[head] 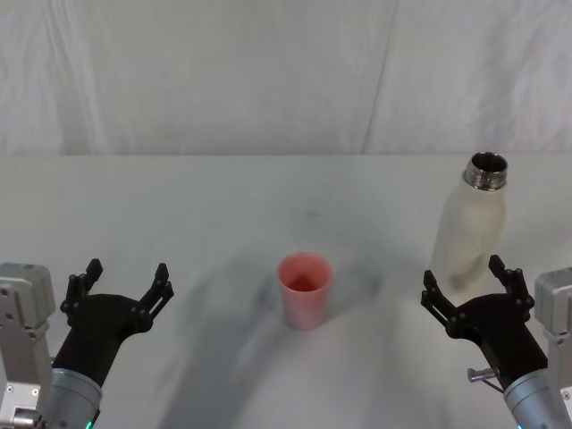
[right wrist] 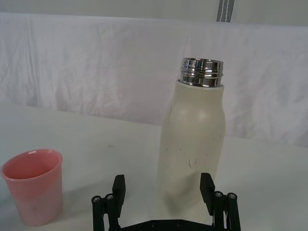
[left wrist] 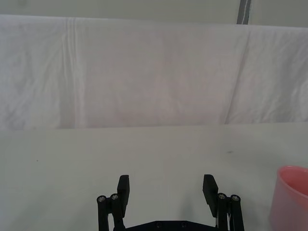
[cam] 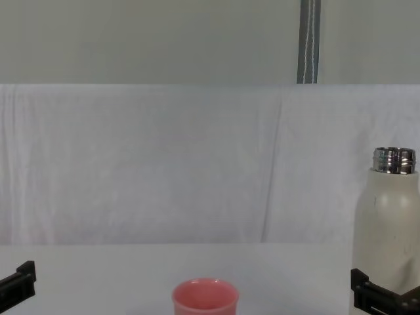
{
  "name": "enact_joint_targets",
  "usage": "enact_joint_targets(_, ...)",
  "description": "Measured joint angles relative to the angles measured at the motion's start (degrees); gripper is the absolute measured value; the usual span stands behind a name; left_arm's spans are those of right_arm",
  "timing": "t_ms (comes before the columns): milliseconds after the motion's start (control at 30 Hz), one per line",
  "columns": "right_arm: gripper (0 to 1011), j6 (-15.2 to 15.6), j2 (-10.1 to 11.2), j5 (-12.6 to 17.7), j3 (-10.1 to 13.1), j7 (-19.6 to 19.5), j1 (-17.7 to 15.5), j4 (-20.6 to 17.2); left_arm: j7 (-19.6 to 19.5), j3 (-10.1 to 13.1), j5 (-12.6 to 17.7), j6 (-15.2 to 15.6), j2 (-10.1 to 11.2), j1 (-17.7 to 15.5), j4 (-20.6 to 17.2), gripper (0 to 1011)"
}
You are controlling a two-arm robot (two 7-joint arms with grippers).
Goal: Grasp the thermos with one hand and pour water into the cup lid.
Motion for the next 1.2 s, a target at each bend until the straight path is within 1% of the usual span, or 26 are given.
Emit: enact_joint_targets(1200,1001,0.0,0.0,0.0,0.0,0.0,0.0,0.0,0.0,0.0,0.0,0.0,0.0,0.0,0.0,1001)
